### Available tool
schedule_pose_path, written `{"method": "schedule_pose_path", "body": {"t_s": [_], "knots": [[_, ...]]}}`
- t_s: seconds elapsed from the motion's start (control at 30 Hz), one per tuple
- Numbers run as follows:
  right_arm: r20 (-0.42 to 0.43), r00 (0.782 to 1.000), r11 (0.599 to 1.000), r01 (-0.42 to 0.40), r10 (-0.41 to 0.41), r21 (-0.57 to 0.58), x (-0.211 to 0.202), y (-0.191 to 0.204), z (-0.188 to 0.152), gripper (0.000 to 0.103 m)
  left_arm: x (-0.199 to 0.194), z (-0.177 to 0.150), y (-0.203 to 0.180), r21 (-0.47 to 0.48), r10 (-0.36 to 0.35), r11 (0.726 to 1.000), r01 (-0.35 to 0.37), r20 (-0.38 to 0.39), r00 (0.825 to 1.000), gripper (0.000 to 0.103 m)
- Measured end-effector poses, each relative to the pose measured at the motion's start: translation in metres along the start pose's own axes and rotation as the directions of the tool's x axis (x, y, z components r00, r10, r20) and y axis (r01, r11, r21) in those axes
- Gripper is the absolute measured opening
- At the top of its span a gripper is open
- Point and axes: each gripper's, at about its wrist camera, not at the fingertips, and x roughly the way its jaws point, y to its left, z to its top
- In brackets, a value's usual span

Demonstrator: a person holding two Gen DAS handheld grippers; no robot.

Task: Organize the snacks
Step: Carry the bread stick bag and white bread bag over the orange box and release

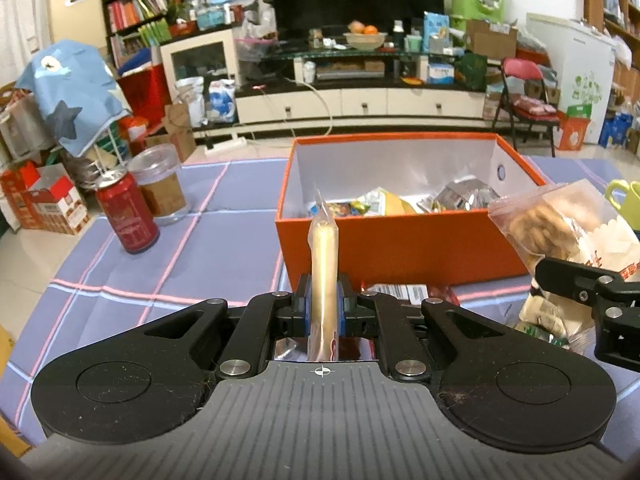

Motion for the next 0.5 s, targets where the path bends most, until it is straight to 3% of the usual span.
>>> {"method": "schedule_pose_path", "body": {"t_s": [0.5], "knots": [[-0.009,0.999,0.999,0.043,-0.043,0.014,0.01,0.01,0.014,0.061,0.0,0.017,0.006,-0.036,0.01,0.999,-0.01,0.004,1.0,0.0]]}}
